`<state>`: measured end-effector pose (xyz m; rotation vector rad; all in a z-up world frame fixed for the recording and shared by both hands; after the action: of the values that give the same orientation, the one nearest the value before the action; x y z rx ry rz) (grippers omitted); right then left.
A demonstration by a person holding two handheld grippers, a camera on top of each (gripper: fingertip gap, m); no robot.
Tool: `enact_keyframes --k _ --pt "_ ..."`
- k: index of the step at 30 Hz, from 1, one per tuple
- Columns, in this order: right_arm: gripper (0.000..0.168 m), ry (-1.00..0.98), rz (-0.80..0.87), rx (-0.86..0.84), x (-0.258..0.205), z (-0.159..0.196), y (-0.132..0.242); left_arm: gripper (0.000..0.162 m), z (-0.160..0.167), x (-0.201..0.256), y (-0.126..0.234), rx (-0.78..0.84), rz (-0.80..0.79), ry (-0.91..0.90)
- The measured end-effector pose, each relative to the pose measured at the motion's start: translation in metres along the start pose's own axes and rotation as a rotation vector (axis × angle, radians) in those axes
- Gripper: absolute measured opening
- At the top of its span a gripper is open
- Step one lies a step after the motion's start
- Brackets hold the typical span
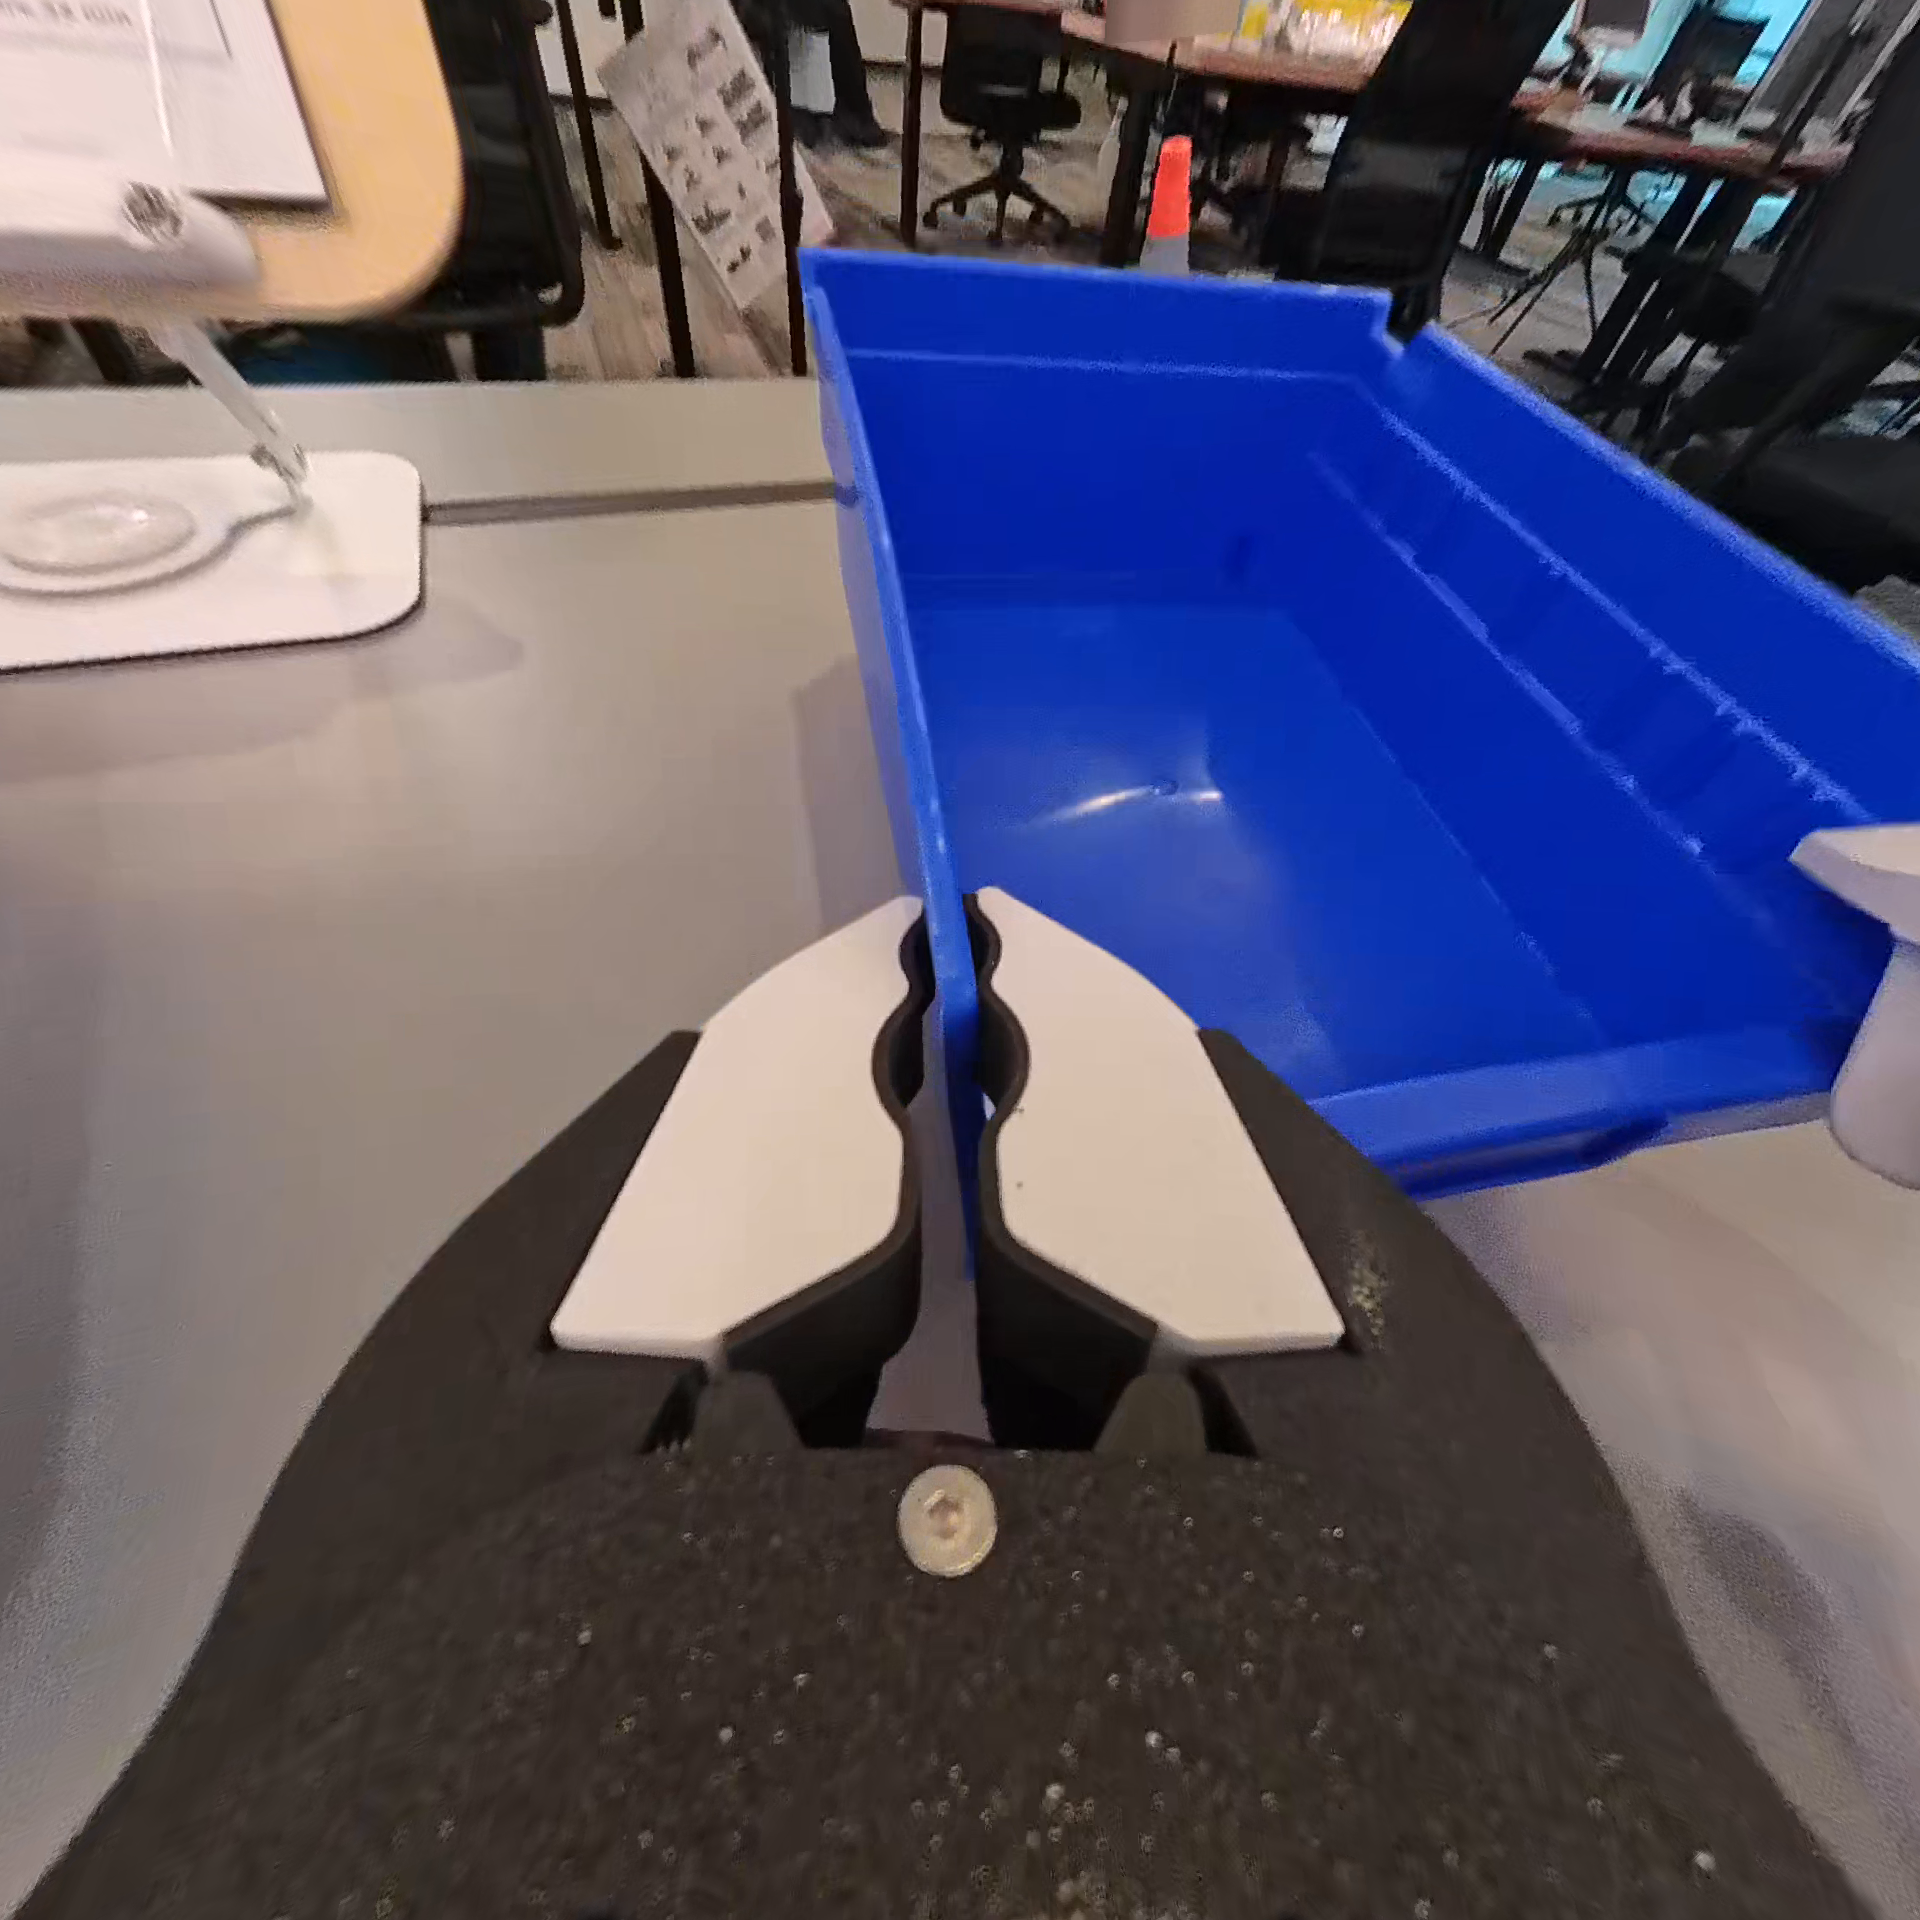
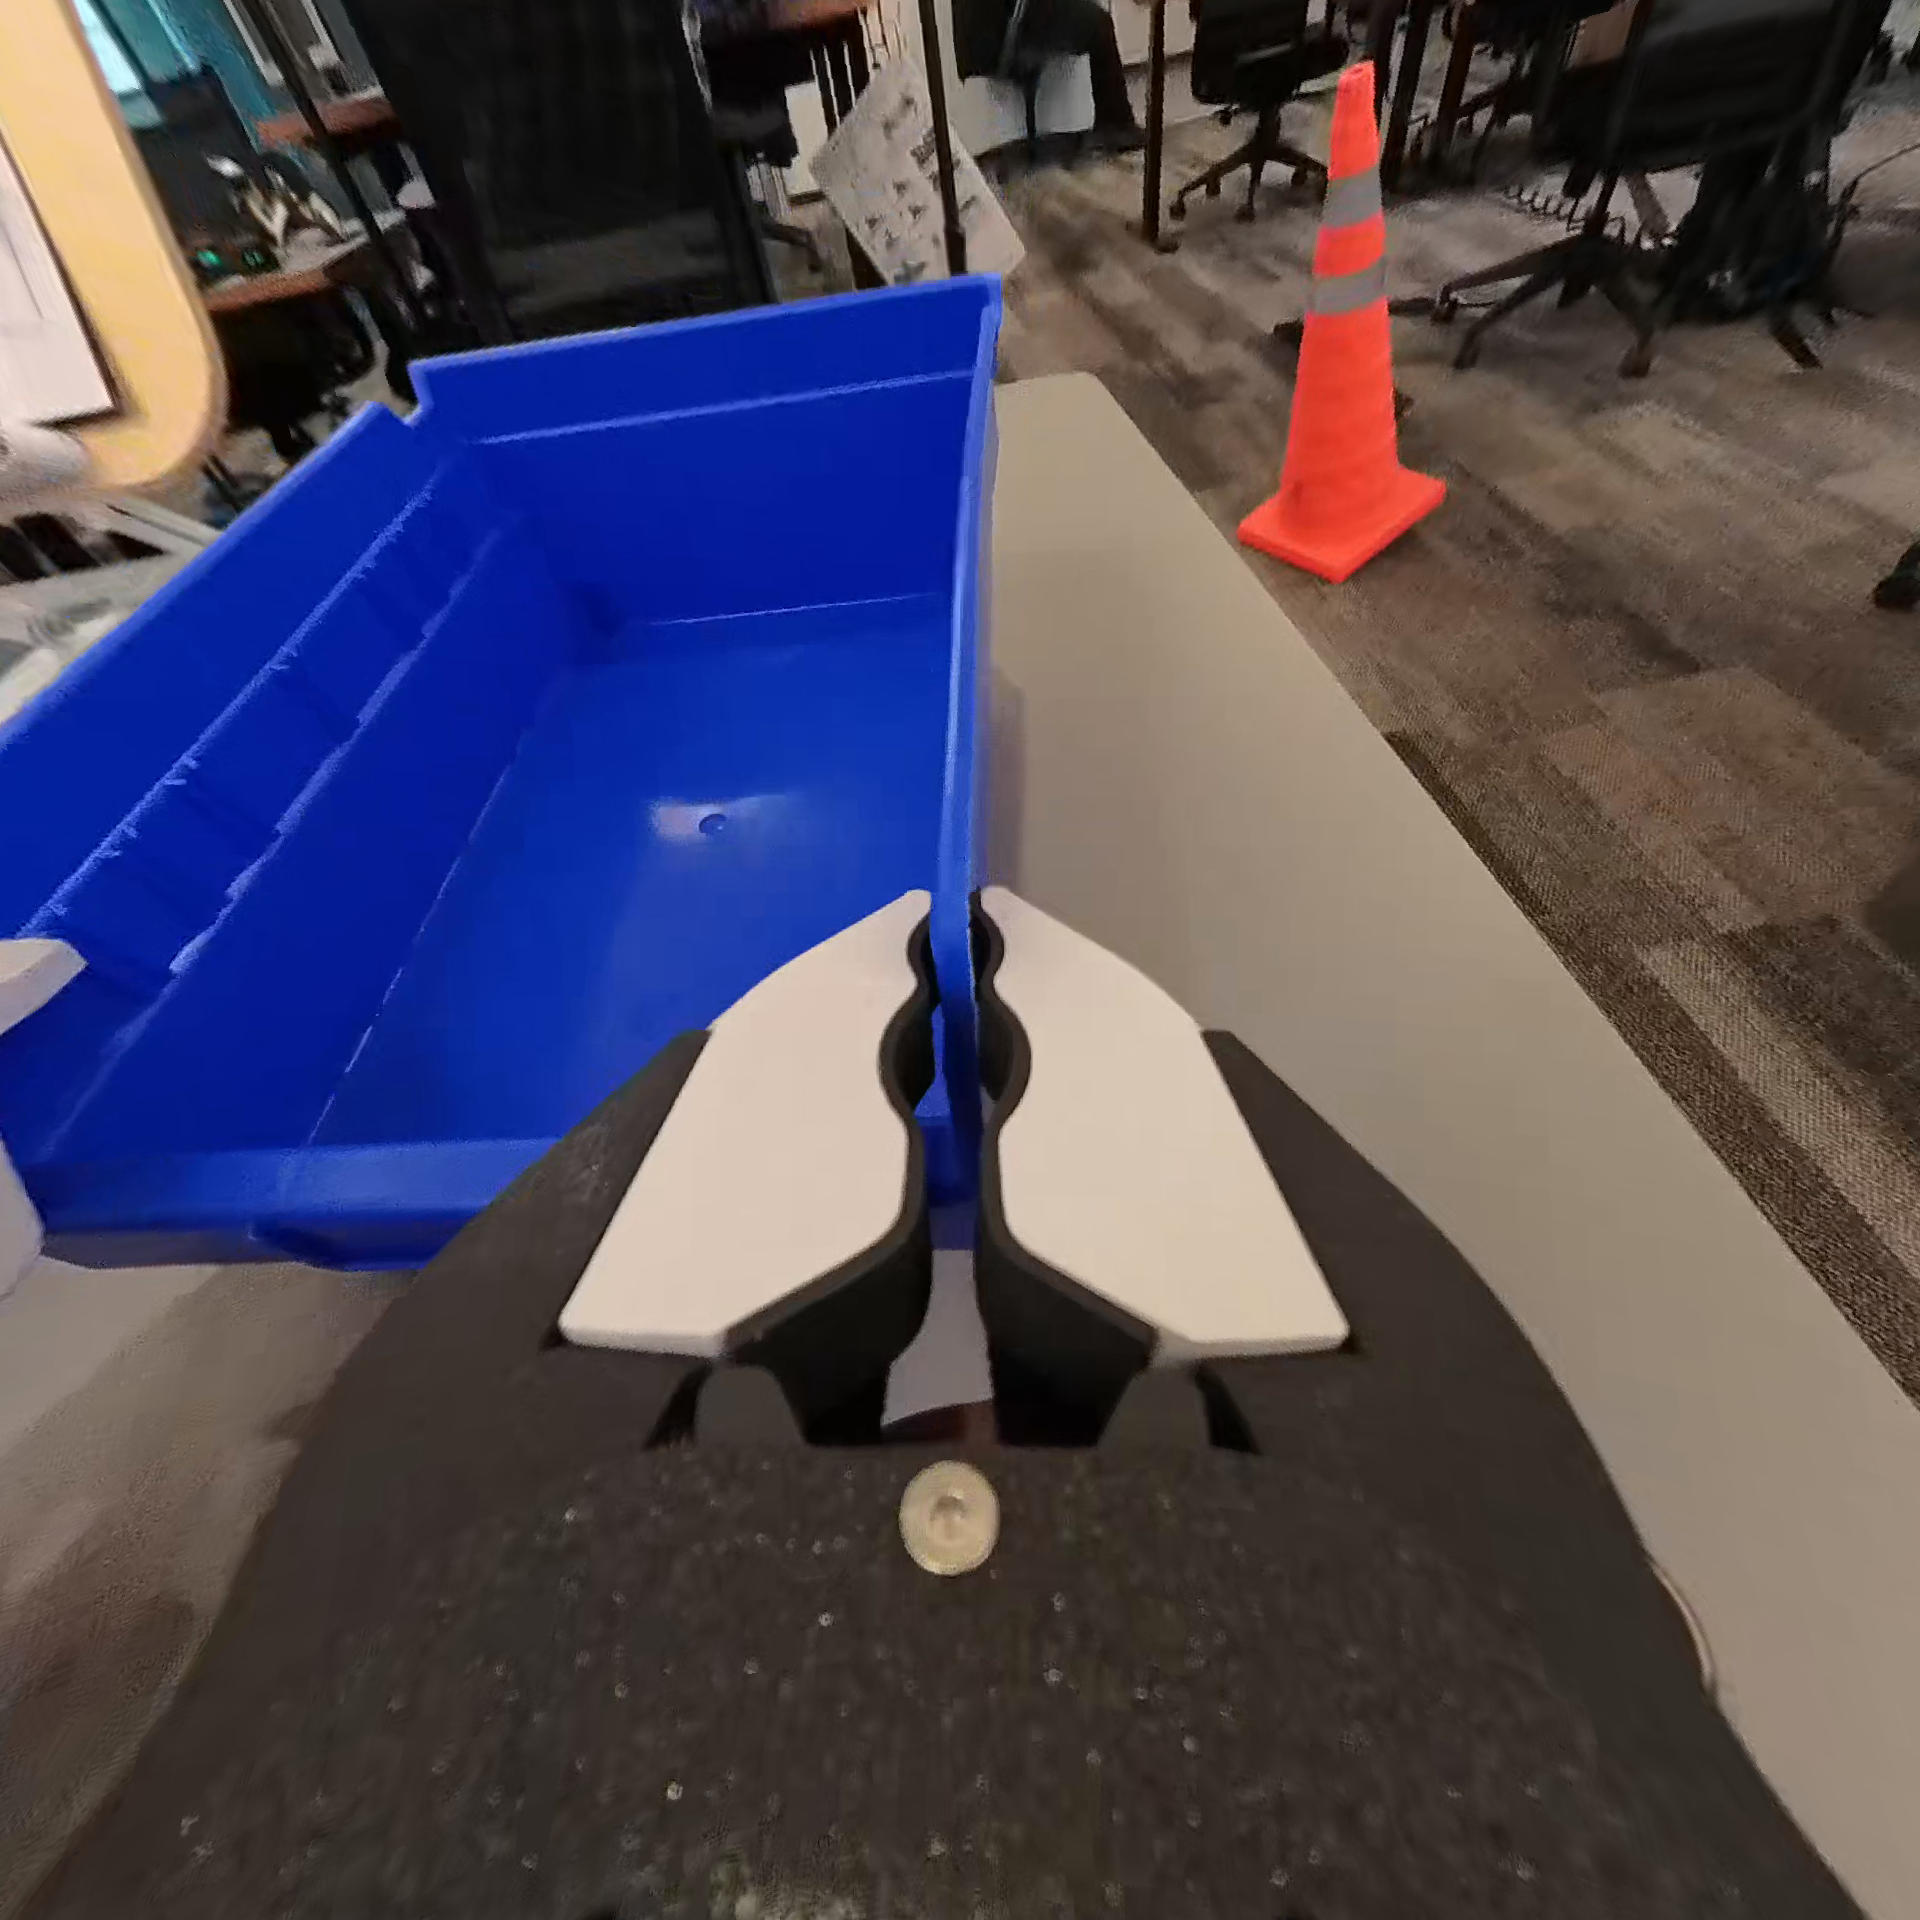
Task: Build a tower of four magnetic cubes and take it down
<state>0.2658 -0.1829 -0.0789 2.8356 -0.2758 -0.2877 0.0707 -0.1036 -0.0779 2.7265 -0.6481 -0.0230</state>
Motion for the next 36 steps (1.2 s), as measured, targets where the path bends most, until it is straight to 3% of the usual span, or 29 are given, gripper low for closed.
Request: enact_keyframes --k 7,10,11,13,14,16,19,21,24,28,31,33,36 --pt "0.003 0.042 -0.053 -0.072 0.011 0.006 -0.02 0.009 0.016 0.003 -0.007 -0.045 0.024 -0.022" --pt "0.003 0.018 -0.083 -0.066 0.021 0.01 -0.024 0.016 0.015 0.007 -0.006 -0.073 0.104 -0.004" --pt "0.004 -0.008 -0.101 -0.054 0.025 0.01 -0.025 0.021 0.015 0.008 -0.005 -0.093 0.149 0.009" --pt "0.009 -0.033 -0.107 -0.046 0.03 0.009 -0.025 0.053 0.019 0.008 0.002 -0.18 0.251 0.021" --pt "0.021 -0.026 -0.102 -0.039 0.032 0.007 -0.023 0.062 0.019 0.002 0.009 -0.215 0.279 0.004" --pt "0.037 0.005 -0.039 -0.014 0.035 -0.001 -0.01 0.059 0.012 -0.016 0.034 -0.227 0.339 -0.047" --pt "0.04 0.042 0.08 0.094 0.03 -0.029 0.023 0.054 -0.014 -0.067 0.084 -0.119 0.349 -0.133" --pt "0.041 0.08 0.061 0.162 0.004 -0.051 0.04 0.053 -0.034 -0.123 0.115 -0.013 0.232 -0.191" --pt "0.04 0.176 -0.097 0.222 -0.075 -0.072 0.046 0.054 -0.044 -0.224 0.154 0.093 0.002 -0.206" --pt "0.041 0.168 -0.496 0.16 -0.222 -0.041 0.028 0.056 -0.011 -0.329 0.178 0.091 -0.209 -0.056" --pt "0.044 0.172 -0.699 -0.023 -0.324 0.027 0.011 0.057 0.024 -0.356 0.169 0.02 -0.248 0.033" --pt "0.043 0.253 -0.603 -0.08 -0.354 0.061 0.003 0.053 0.038 -0.363 0.16 -0.029 -0.296 -0.017" --pt "0.038 0.224 -0.534 -0.064 -0.366 0.075 -0.005 0.05 0.042 -0.363 0.15 -0.047 -0.242 0.014"
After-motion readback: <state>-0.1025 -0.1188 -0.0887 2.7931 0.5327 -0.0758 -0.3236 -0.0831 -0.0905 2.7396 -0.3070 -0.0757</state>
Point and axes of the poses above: each gripper's, where its closed fingertips meet, y back along the fingers, z out of its underside, x = y × z across the jaws, the point moved 7 cm from there along y, back along the fingers, and after that the axes turned 6 degrees about -z, right-handed, at the moved point
